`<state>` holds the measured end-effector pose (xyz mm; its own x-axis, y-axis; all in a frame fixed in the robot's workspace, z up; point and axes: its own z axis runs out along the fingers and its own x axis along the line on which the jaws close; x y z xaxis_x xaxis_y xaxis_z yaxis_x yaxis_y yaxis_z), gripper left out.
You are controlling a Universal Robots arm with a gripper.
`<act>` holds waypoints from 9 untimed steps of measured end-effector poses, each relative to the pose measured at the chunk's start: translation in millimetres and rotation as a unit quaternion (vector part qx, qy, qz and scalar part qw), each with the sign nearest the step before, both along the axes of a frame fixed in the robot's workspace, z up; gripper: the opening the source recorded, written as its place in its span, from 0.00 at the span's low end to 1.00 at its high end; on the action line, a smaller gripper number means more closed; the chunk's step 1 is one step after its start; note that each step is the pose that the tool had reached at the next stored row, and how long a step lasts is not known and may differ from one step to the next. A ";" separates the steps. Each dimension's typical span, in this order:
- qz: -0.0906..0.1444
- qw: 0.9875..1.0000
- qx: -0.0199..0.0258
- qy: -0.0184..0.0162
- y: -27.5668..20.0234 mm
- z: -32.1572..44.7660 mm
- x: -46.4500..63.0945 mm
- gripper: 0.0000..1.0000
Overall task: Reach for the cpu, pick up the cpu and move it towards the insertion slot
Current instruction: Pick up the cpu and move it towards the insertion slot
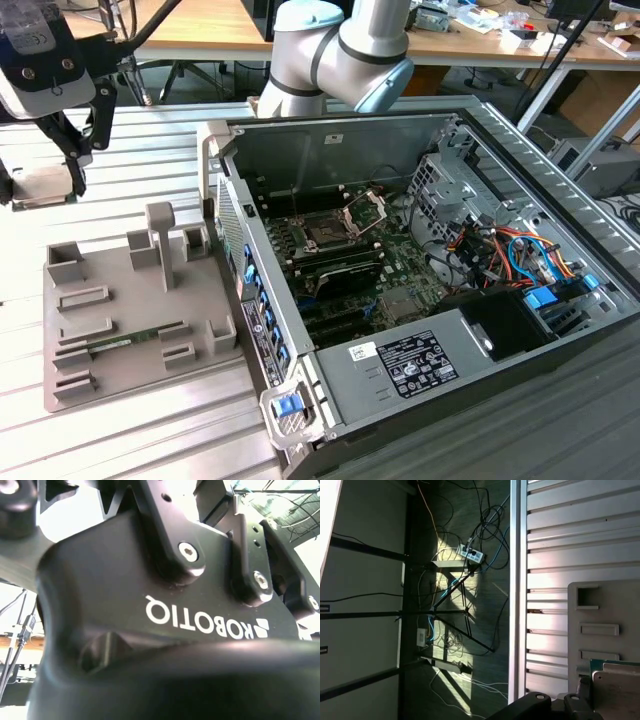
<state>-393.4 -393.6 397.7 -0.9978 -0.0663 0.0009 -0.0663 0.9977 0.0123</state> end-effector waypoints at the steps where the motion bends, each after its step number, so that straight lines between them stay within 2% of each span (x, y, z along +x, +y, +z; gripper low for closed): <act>1: 0.000 1.000 0.000 0.000 0.0 0.1 1.2 0.55; 9: 0.000 1.000 0.000 0.000 0.0 0.0 12.8 0.55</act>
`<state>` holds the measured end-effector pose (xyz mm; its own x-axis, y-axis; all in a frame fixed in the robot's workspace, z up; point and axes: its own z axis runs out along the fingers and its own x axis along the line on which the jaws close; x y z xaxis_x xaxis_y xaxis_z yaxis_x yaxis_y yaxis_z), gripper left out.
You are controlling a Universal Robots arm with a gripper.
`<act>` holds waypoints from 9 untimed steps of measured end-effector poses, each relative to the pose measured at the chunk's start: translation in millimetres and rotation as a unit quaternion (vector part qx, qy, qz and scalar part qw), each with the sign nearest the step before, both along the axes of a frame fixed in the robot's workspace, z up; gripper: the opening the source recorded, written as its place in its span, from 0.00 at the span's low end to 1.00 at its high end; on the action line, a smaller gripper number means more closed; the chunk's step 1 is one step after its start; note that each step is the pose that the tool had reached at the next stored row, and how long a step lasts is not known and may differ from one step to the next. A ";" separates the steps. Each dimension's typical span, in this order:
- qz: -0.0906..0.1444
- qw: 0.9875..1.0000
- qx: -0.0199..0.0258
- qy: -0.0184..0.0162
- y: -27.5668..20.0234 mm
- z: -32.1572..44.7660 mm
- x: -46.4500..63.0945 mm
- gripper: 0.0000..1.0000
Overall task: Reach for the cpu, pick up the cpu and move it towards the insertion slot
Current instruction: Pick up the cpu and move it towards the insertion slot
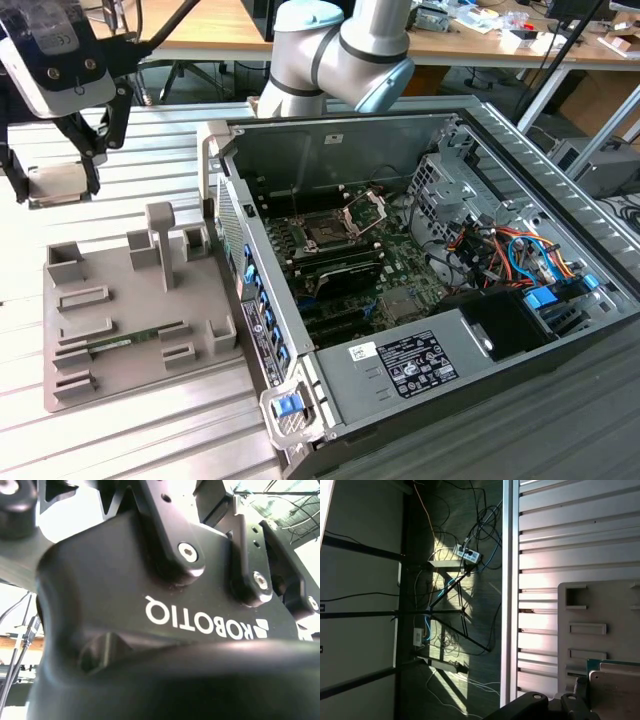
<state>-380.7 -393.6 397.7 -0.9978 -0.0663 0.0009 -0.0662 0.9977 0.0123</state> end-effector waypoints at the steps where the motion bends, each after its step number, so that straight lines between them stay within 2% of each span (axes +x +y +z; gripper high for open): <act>1: 0.000 1.000 0.000 0.000 0.0 0.0 1.8 0.55; 9: 0.000 1.000 0.000 0.000 0.0 0.0 8.4 0.55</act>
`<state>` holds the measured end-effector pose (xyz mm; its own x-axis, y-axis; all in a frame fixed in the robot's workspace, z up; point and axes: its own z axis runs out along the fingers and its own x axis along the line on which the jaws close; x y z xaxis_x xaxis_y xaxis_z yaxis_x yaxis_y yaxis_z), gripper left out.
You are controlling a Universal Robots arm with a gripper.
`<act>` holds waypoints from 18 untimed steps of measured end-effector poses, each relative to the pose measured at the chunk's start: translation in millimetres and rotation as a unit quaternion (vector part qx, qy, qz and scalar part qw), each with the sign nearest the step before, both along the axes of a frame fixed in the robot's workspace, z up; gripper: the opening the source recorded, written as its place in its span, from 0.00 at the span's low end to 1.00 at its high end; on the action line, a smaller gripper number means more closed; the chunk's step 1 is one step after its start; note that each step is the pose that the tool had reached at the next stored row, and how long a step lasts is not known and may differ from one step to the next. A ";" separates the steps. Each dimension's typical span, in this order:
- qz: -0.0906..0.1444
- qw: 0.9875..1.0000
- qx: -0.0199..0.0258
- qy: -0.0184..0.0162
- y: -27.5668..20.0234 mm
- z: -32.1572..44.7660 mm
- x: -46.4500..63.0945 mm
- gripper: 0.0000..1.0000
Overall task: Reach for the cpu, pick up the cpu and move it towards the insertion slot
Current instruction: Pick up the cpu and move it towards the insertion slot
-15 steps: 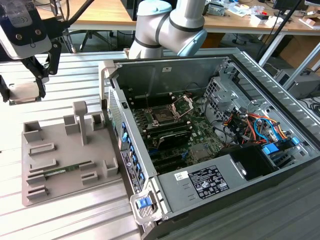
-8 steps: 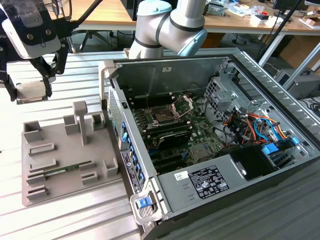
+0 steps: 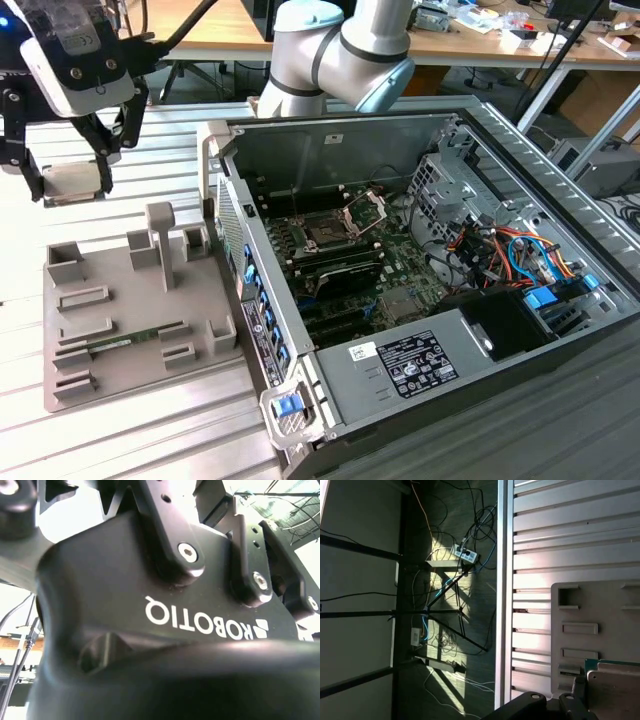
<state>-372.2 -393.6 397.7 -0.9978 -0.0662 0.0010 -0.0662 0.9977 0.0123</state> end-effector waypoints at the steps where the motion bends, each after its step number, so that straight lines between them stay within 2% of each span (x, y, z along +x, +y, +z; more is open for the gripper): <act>1: 0.000 1.000 0.000 0.000 0.0 0.0 1.1 0.55; 8: 0.000 1.000 0.000 0.000 0.0 0.0 8.6 0.55; 18: 0.000 1.000 0.000 0.000 0.0 0.0 13.9 0.55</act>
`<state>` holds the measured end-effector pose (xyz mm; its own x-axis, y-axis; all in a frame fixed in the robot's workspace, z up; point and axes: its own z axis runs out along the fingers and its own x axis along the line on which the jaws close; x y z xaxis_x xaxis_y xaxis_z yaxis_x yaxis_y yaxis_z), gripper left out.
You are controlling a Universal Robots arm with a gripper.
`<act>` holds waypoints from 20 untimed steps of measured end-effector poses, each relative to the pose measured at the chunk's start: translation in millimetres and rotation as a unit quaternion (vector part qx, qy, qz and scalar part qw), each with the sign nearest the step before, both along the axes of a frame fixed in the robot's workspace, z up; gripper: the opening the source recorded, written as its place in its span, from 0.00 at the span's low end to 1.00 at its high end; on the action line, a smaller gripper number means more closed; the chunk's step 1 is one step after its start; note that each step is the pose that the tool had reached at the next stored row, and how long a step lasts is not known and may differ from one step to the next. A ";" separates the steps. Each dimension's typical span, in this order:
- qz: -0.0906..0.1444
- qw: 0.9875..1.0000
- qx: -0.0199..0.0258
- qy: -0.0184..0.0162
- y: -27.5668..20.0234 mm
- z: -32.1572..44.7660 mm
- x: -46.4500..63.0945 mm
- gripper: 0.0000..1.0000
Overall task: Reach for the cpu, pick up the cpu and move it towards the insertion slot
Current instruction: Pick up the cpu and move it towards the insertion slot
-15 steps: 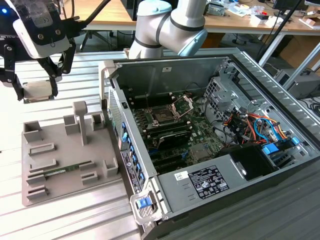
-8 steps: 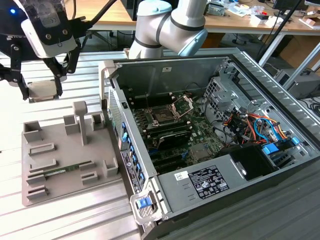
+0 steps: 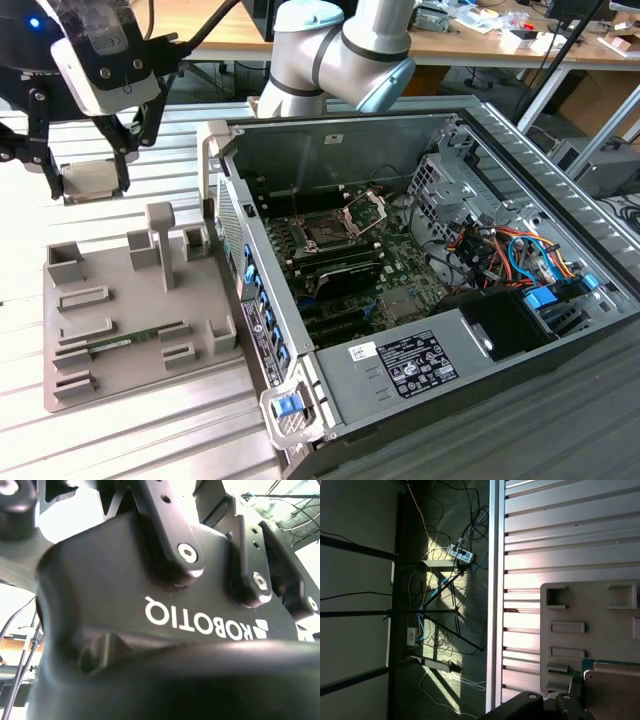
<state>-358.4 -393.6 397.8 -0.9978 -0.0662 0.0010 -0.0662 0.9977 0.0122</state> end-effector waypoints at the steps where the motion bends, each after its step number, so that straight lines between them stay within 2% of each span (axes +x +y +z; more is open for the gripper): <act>1: 0.000 1.000 0.000 0.000 0.0 0.0 0.4 0.55; 20: 0.000 1.000 0.000 0.000 0.0 0.0 15.3 0.55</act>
<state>-343.1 -393.6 397.7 -0.9978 -0.0662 0.0009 -0.0662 0.9977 0.0121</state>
